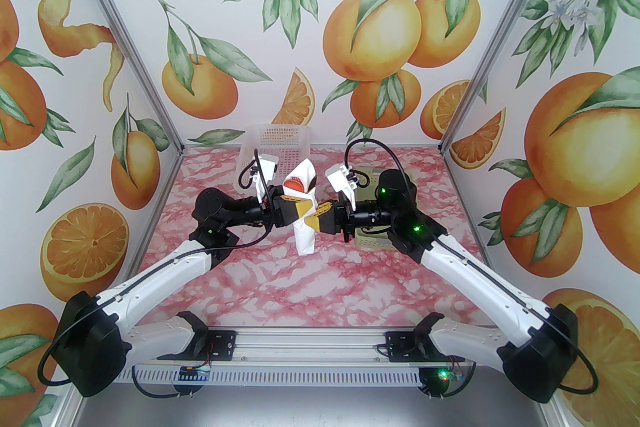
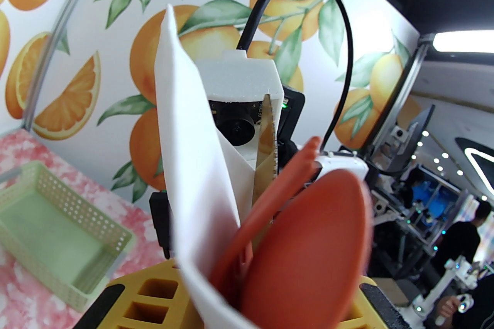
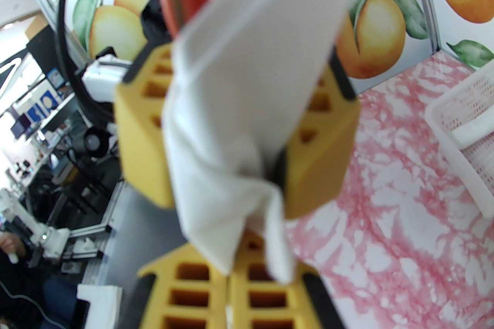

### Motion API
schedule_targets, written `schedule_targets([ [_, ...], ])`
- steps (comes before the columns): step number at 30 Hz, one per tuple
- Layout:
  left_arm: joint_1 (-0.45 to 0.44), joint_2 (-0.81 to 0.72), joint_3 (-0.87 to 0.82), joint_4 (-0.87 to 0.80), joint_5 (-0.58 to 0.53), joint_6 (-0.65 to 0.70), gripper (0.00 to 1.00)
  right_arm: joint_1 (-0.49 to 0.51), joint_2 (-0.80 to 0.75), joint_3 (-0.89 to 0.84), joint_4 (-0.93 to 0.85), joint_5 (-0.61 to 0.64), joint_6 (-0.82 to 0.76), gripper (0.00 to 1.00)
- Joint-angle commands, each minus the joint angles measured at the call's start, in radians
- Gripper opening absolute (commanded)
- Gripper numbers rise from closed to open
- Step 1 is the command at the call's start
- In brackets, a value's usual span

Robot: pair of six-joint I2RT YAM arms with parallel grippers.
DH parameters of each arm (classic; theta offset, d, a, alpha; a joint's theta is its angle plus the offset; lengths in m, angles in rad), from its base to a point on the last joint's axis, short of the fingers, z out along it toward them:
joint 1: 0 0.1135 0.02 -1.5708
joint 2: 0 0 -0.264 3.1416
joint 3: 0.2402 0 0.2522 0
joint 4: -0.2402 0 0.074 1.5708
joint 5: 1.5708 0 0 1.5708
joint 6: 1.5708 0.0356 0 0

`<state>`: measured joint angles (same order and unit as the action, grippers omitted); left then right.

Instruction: Place the utensils on the paper napkin and roll it up

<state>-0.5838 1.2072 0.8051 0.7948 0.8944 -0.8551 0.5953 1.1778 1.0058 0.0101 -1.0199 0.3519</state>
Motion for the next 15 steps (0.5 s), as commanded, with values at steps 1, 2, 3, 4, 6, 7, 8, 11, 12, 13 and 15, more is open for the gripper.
schedule_targets([
  [1,-0.001,-0.003,0.035,0.004,0.002,0.022,0.24,0.005,-0.024,0.027,-0.043,0.025,-0.039,0.0],
  [2,0.001,-0.004,0.036,-0.002,-0.001,0.027,0.22,0.005,-0.027,0.024,-0.05,0.026,-0.041,0.02],
  [3,0.002,-0.007,0.037,-0.01,-0.007,0.031,0.2,0.004,-0.032,0.019,-0.051,0.026,-0.041,0.04],
  [4,0.002,-0.011,0.037,-0.016,-0.01,0.038,0.18,0.004,-0.039,0.013,-0.054,0.028,-0.041,0.07],
  [6,0.004,-0.017,0.039,-0.034,-0.02,0.052,0.15,-0.004,-0.057,-0.001,-0.059,0.034,-0.041,0.13],
  [7,0.005,-0.02,0.04,-0.044,-0.022,0.057,0.13,-0.007,-0.064,-0.008,-0.061,0.037,-0.041,0.13],
  [8,0.005,-0.022,0.04,-0.051,-0.024,0.063,0.1,-0.008,-0.071,-0.014,-0.064,0.038,-0.041,0.13],
  [11,0.005,-0.028,0.046,-0.072,-0.032,0.074,0.03,-0.009,-0.079,-0.022,-0.065,0.038,-0.037,0.19],
  [12,0.006,-0.03,0.047,-0.079,-0.035,0.078,0.03,-0.01,-0.082,-0.023,-0.068,0.039,-0.037,0.23],
  [13,0.007,-0.032,0.049,-0.089,-0.04,0.085,0.02,-0.012,-0.086,-0.025,-0.068,0.041,-0.038,0.27],
  [15,0.006,-0.043,0.051,-0.129,-0.053,0.112,0.01,-0.023,-0.1,-0.025,-0.096,0.052,-0.052,0.31],
])
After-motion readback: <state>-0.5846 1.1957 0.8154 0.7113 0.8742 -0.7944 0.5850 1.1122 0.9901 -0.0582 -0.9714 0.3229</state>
